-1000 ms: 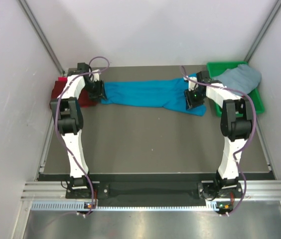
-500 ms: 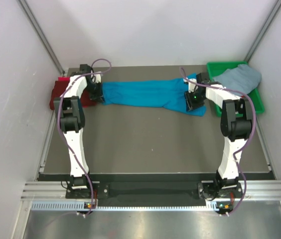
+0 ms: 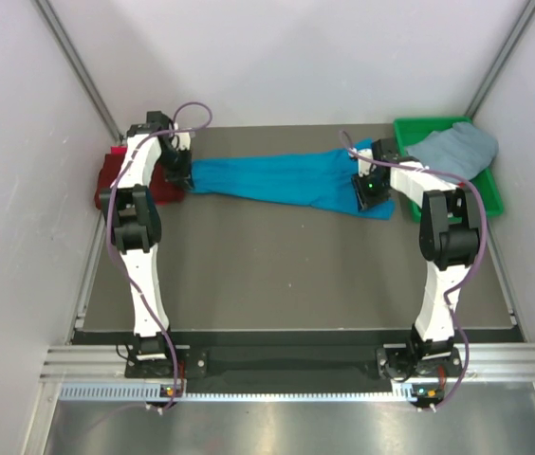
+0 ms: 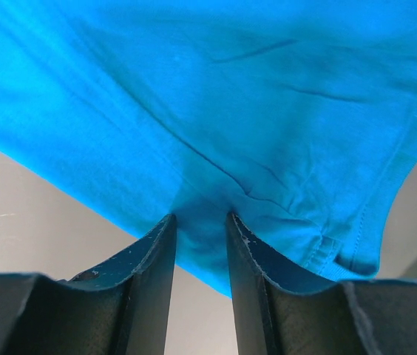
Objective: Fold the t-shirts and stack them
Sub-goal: Fold the tshirt
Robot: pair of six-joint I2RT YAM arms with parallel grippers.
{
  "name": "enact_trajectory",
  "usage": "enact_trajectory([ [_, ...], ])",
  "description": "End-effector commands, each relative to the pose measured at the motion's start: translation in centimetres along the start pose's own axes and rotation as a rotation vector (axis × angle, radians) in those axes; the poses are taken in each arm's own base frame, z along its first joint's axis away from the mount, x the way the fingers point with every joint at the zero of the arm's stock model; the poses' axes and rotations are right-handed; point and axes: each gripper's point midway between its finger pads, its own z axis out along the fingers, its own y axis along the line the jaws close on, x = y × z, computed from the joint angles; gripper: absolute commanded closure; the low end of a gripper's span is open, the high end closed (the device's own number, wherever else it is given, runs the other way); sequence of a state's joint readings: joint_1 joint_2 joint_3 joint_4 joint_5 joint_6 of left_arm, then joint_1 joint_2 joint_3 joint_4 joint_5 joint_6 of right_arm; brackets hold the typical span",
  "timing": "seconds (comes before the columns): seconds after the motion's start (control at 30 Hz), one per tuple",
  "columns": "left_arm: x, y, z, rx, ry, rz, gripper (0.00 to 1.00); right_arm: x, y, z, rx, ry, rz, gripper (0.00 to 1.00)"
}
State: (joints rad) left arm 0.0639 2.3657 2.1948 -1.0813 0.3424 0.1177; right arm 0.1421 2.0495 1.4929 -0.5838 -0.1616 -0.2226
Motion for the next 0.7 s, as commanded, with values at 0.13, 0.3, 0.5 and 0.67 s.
enact_trajectory([
  [0.13, 1.7, 1.4, -0.8, -0.042, 0.093, 0.075, 1.0, 2.2, -3.9, 0.8, 0.128, 0.063, 0.004, 0.66],
  [0.3, 2.8, 0.8, -1.1, 0.0, 0.146, 0.093, 0.89, 2.1, -4.1, 0.4, 0.135, 0.059, 0.0, 0.66],
  [0.5, 0.2, -1.4, -4.9, 0.042, 0.025, 0.144, 0.59, 1.4, -3.9, -0.4, 0.133, 0.036, 0.004, 0.65],
  [0.67, -5.2, -2.3, -8.0, -0.003, -0.21, 0.194, 0.43, 1.2, -3.9, -0.6, 0.135, 0.03, 0.006, 0.65],
])
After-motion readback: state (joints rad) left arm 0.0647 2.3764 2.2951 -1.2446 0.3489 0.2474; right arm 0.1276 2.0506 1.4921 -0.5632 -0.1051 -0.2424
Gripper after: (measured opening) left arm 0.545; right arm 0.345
